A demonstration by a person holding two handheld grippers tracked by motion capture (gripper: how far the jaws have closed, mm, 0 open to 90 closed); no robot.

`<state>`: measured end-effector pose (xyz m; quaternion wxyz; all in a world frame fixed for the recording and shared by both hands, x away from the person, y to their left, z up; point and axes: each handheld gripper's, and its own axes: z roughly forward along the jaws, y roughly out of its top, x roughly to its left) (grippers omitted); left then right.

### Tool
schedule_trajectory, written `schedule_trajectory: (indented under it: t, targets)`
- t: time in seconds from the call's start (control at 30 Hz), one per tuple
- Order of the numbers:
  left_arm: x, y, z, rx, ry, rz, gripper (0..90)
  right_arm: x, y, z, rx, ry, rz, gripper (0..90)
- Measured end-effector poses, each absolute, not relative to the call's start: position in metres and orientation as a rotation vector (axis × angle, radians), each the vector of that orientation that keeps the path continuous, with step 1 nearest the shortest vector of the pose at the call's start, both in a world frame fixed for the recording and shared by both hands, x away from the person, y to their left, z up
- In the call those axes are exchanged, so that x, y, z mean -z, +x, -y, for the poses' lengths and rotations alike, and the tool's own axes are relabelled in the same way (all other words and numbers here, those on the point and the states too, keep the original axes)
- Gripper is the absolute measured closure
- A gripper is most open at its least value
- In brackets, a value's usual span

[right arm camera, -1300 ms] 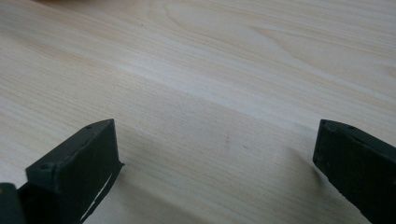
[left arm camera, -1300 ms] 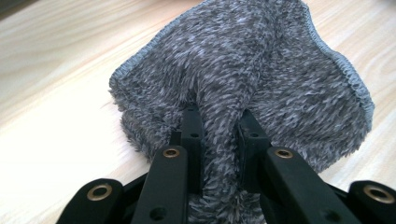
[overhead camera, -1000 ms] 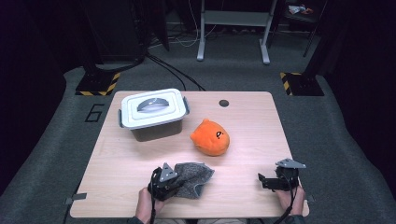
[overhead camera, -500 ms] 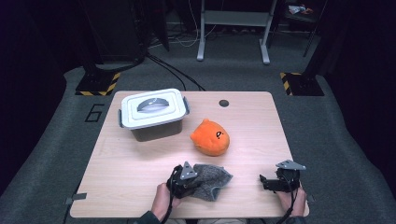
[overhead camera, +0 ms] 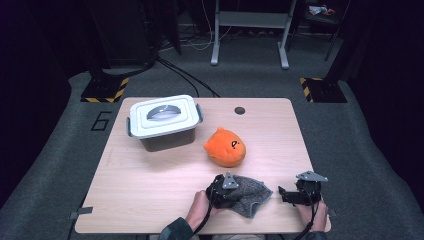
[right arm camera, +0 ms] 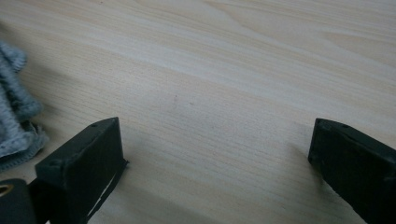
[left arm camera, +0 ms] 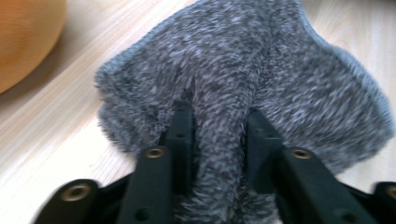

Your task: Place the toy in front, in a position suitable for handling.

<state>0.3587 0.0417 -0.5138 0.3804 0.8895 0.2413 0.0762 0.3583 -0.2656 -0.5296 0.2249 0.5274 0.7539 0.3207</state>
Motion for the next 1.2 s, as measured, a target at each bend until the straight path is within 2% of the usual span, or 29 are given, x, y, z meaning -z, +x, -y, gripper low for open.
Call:
schedule_trajectory:
  t: [0.1,0.33,0.67,1.03,1.2]
  targets:
    - [0.510,0.357,-0.044,-0.203,2.272,-0.617,42.7,0.530,0.359,0.266,-0.886,1.451,-2.080,2.3]
    - [0.499,0.350,-0.062,-0.204,2.218,-0.631,22.9,0.530,0.359,0.266,-0.888,1.455,-2.079,2.4]
    - [0.499,0.344,-0.107,-0.252,2.185,-0.769,9.6,0.530,0.359,0.266,-0.890,1.460,-2.068,3.2]
    - [0.507,0.341,-0.173,-0.364,2.140,-0.959,1.4,0.530,0.359,0.266,-0.889,1.459,-2.067,3.3]
    - [0.515,0.345,-0.204,-0.372,2.092,-1.073,0.0,0.530,0.359,0.266,-0.890,1.460,-2.065,3.4]
